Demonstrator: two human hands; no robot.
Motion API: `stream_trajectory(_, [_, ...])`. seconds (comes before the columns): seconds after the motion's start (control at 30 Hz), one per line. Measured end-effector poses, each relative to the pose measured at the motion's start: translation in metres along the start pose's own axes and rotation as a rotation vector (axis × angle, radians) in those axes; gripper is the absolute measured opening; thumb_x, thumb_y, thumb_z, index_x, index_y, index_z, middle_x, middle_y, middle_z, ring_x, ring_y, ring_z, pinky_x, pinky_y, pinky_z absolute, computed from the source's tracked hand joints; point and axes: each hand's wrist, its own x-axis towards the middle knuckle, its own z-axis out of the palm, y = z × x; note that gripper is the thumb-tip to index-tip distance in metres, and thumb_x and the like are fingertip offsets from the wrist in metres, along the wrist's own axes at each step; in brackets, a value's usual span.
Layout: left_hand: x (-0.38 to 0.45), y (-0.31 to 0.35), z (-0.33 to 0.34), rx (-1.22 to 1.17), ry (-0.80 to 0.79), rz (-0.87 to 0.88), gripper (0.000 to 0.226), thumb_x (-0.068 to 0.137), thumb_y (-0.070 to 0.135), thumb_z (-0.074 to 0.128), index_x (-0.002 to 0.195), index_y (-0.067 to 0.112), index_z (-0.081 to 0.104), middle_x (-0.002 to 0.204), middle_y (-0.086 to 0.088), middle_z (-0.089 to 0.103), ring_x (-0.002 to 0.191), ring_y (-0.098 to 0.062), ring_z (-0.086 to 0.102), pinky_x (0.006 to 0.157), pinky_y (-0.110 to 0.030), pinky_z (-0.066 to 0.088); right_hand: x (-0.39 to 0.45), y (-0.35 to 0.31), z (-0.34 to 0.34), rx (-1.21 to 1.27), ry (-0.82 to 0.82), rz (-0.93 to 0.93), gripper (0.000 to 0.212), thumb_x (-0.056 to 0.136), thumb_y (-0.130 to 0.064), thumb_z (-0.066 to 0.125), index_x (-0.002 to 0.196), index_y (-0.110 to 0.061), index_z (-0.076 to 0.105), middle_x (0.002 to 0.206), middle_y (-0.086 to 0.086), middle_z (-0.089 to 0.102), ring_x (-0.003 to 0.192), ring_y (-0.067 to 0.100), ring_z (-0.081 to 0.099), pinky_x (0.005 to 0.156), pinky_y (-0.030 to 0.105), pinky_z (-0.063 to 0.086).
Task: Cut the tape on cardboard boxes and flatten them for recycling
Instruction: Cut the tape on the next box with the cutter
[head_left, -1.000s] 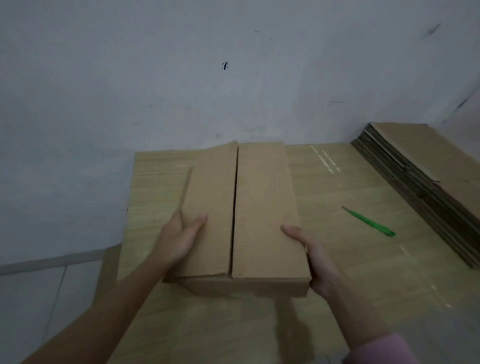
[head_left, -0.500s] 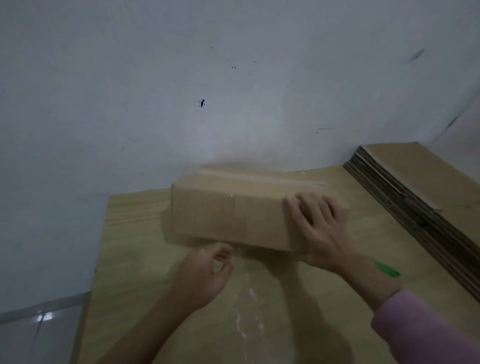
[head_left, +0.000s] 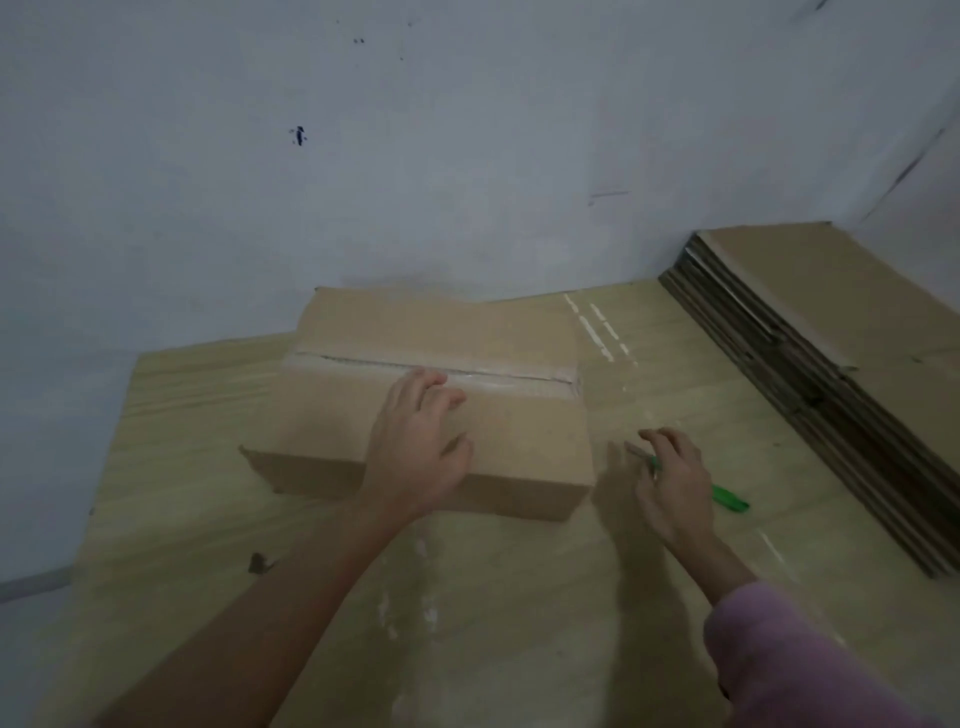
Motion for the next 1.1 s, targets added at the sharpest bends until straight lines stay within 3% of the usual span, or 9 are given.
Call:
stream_trajectory(0.07, [0.004, 0.013, 0.017, 0.114, -0.112, -0.117, 0.073, 0.074, 0.046, 0.038, 0.14, 0.014, 0.04, 0.153, -0.006, 0.024, 0.144, -0.021, 0.01, 0.114, -0.037, 0.014, 0.004, 0.027, 0.0, -0.276, -0.199, 0.142, 0.047, 0.087, -0.003, 0.049, 0.135, -0.003, 0.044, 0.136, 0.019, 0.042, 0.126, 0.04, 0.04, 0.101, 0.045, 0.035])
stream_trajectory(0.17, [0.007, 0.02, 0.038, 0.323, -0.169, -0.217, 0.083, 0.078, 0.058, 0.017, 0.151, 0.019, 0.012, 0.159, 0.002, 0.0, 0.146, -0.018, -0.005, 0.115, -0.038, 0.005, 0.005, 0.048, 0.0, -0.415, -0.304, 0.255, 0.043, 0.094, -0.008, 0.041, 0.136, -0.017, 0.037, 0.134, 0.01, 0.039, 0.125, 0.029, 0.038, 0.101, 0.04, 0.034])
stream_trajectory(0.3, [-0.003, 0.014, 0.046, 0.474, -0.174, -0.172, 0.091, 0.078, 0.07, 0.002, 0.149, 0.017, 0.025, 0.157, -0.002, 0.018, 0.145, -0.025, 0.015, 0.112, -0.043, 0.013, 0.013, 0.065, -0.001, -0.36, -0.283, 0.177, 0.028, 0.098, -0.015, 0.041, 0.123, -0.017, 0.054, 0.122, 0.009, 0.048, 0.115, 0.029, 0.046, 0.094, 0.039, 0.036])
stream_trajectory(0.4, [-0.01, 0.013, 0.04, 0.495, -0.199, -0.108, 0.093, 0.083, 0.075, 0.001, 0.143, 0.016, 0.039, 0.151, -0.004, 0.033, 0.14, -0.027, 0.03, 0.107, -0.047, 0.027, 0.028, 0.057, -0.006, -0.032, -0.134, 0.101, 0.026, 0.096, -0.009, 0.046, 0.117, 0.0, 0.06, 0.111, 0.022, 0.051, 0.099, 0.04, 0.055, 0.086, 0.04, 0.041])
stream_trajectory(0.57, [-0.033, 0.005, 0.02, 0.453, -0.295, 0.057, 0.091, 0.08, 0.082, 0.007, 0.149, 0.025, 0.022, 0.156, 0.006, 0.015, 0.144, -0.016, 0.011, 0.108, -0.034, 0.01, 0.057, -0.015, -0.034, 0.311, 0.122, -0.141, 0.029, 0.086, -0.011, 0.046, 0.101, 0.007, 0.063, 0.093, 0.023, 0.053, 0.079, 0.032, 0.054, 0.068, 0.029, 0.032])
stream_trajectory(0.67, [-0.048, 0.002, 0.001, 0.424, -0.439, 0.112, 0.088, 0.077, 0.082, 0.018, 0.149, 0.033, 0.005, 0.156, 0.014, -0.003, 0.143, -0.004, -0.009, 0.112, -0.033, 0.005, 0.07, -0.057, -0.042, 0.363, 0.054, -0.213, 0.031, 0.085, -0.016, 0.044, 0.094, 0.005, 0.065, 0.09, 0.023, 0.059, 0.084, 0.035, 0.056, 0.072, 0.032, 0.032])
stream_trajectory(0.8, [-0.056, 0.001, -0.024, 0.381, -0.506, 0.151, 0.082, 0.078, 0.078, 0.036, 0.147, 0.036, 0.022, 0.153, 0.016, 0.015, 0.14, -0.002, 0.008, 0.106, -0.03, 0.015, 0.07, -0.101, -0.031, 0.381, -0.189, -0.333, 0.018, 0.091, -0.01, 0.053, 0.093, 0.0, 0.067, 0.093, 0.019, 0.067, 0.09, 0.031, 0.059, 0.075, 0.032, 0.037])
stream_trajectory(0.93, [-0.049, -0.009, -0.032, 0.302, -0.253, 0.117, 0.071, 0.086, 0.071, 0.033, 0.133, 0.02, 0.046, 0.134, -0.004, 0.048, 0.122, -0.019, 0.042, 0.098, -0.034, 0.037, 0.055, -0.141, -0.01, 0.356, -0.332, -0.504, 0.017, 0.091, -0.007, 0.053, 0.095, 0.002, 0.067, 0.093, 0.022, 0.067, 0.088, 0.037, 0.06, 0.074, 0.036, 0.037])
stream_trajectory(1.1, [-0.022, -0.045, -0.04, 0.326, 0.085, -0.433, 0.076, 0.079, 0.065, 0.023, 0.133, 0.017, 0.048, 0.139, -0.001, 0.044, 0.129, -0.021, 0.036, 0.103, -0.038, 0.027, 0.046, -0.195, 0.016, 0.389, -0.441, -0.608, 0.03, 0.088, -0.002, 0.049, 0.116, -0.002, 0.062, 0.109, 0.02, 0.066, 0.099, 0.035, 0.06, 0.084, 0.038, 0.046])
